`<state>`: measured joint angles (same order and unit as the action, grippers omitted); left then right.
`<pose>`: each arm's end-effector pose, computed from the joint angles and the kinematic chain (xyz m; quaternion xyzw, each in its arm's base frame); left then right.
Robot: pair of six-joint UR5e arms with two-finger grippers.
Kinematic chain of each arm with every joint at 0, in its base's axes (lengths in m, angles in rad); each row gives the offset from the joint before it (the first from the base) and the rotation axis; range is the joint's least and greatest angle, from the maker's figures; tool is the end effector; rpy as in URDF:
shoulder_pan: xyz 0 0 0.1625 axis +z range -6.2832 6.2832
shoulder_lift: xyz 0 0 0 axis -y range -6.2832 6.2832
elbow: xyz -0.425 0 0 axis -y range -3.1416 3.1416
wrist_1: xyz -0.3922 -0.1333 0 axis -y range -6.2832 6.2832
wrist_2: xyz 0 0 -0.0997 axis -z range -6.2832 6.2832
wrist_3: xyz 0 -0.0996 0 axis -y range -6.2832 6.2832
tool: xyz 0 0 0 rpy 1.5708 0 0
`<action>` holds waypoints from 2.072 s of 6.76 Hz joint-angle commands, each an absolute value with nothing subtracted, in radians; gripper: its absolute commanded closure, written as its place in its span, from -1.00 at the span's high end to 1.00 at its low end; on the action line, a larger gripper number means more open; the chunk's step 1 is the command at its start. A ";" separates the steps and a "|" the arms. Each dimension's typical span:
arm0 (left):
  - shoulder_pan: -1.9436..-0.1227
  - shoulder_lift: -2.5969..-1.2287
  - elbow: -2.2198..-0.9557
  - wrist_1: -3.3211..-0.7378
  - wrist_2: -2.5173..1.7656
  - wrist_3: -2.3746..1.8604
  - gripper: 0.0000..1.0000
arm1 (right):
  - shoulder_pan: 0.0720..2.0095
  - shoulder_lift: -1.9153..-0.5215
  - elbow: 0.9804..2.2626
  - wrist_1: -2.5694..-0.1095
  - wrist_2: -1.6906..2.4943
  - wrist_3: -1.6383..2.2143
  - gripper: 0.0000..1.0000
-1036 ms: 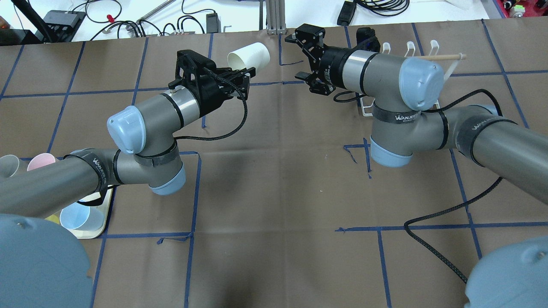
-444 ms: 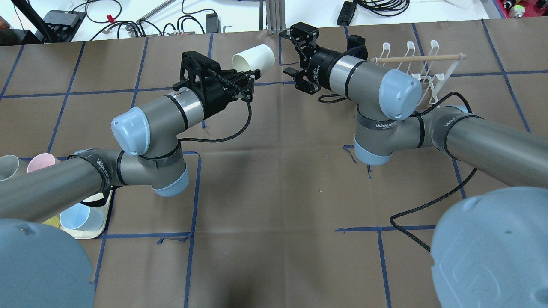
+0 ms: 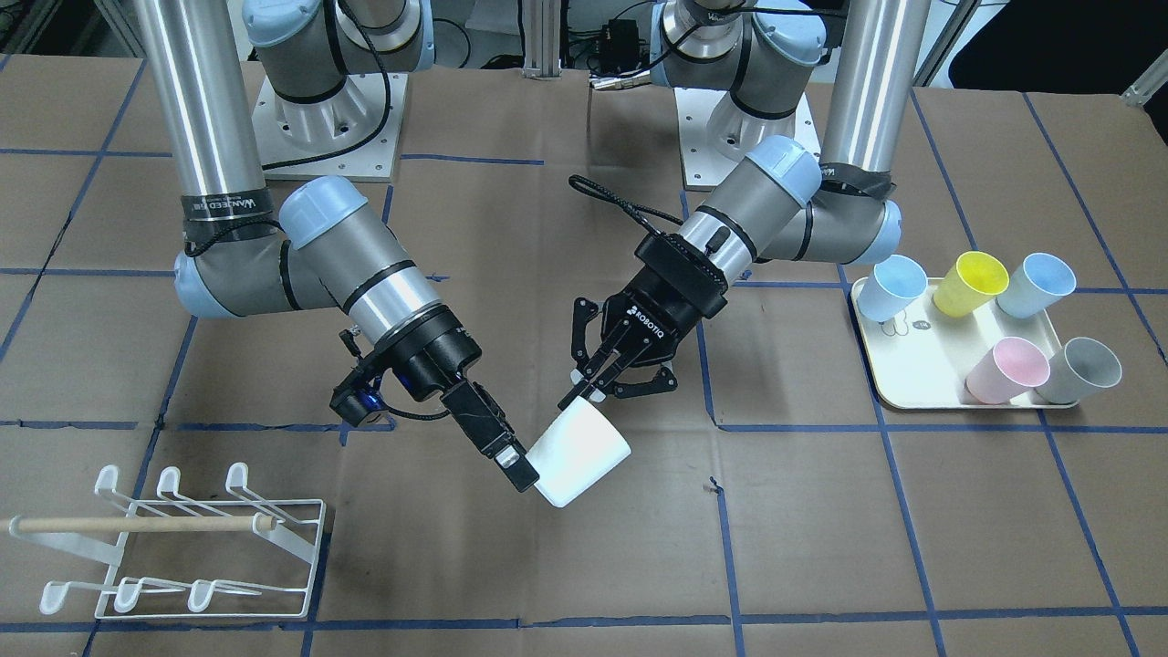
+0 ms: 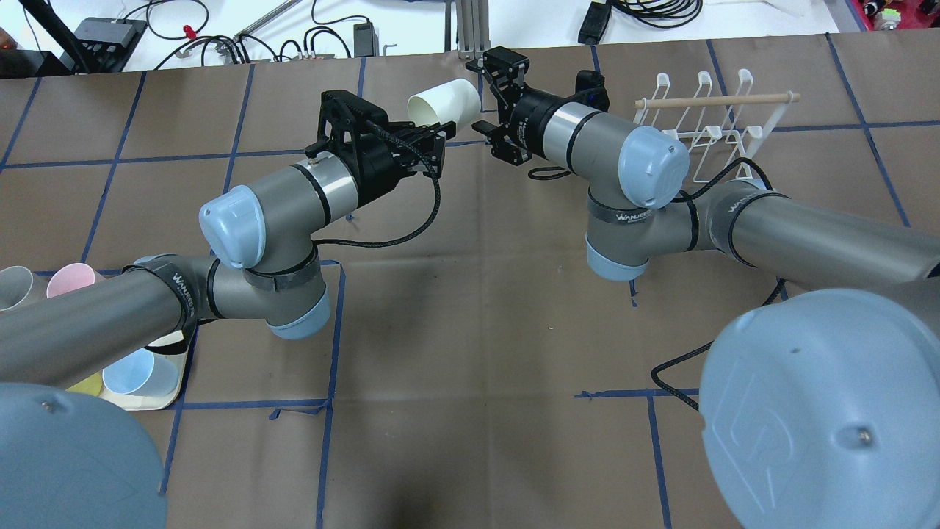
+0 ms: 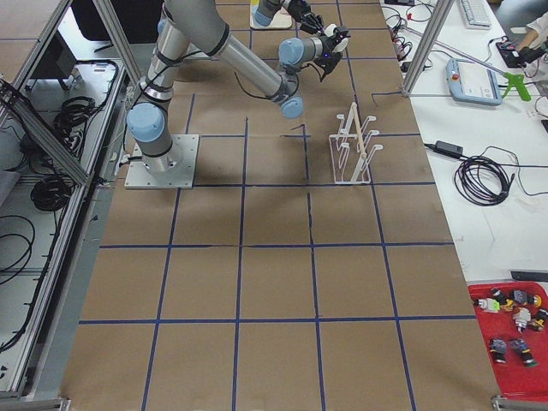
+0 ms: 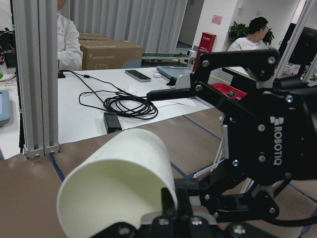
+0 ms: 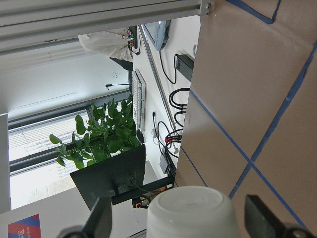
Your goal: Transfer IKEA cup to right arm and place on rack
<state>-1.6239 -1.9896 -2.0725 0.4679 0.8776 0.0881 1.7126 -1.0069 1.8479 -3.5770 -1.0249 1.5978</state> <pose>-0.2244 -0.5116 0.2948 -0.2360 -0.7826 0.5038 0.2792 0.2688 -0.5740 0.2874 0.4243 0.6990 -0.1697 0.5501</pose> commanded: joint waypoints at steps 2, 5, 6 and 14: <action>-1.624 -1.990 -2.072 0.468 0.879 0.084 -0.98 | 1.723 -0.999 1.841 -3.579 -1.031 1.598 0.89; -1.626 -1.990 -2.072 0.468 0.881 0.083 -0.97 | 1.749 -0.988 1.824 -3.577 -1.046 1.600 0.90; -1.626 -1.990 -2.072 0.468 0.882 0.075 -0.97 | 1.756 -0.973 1.806 -3.577 -1.046 1.600 0.90; -1.628 -1.990 -2.072 0.477 0.885 0.063 -0.96 | 1.772 -0.977 1.804 -3.573 -1.049 1.595 0.14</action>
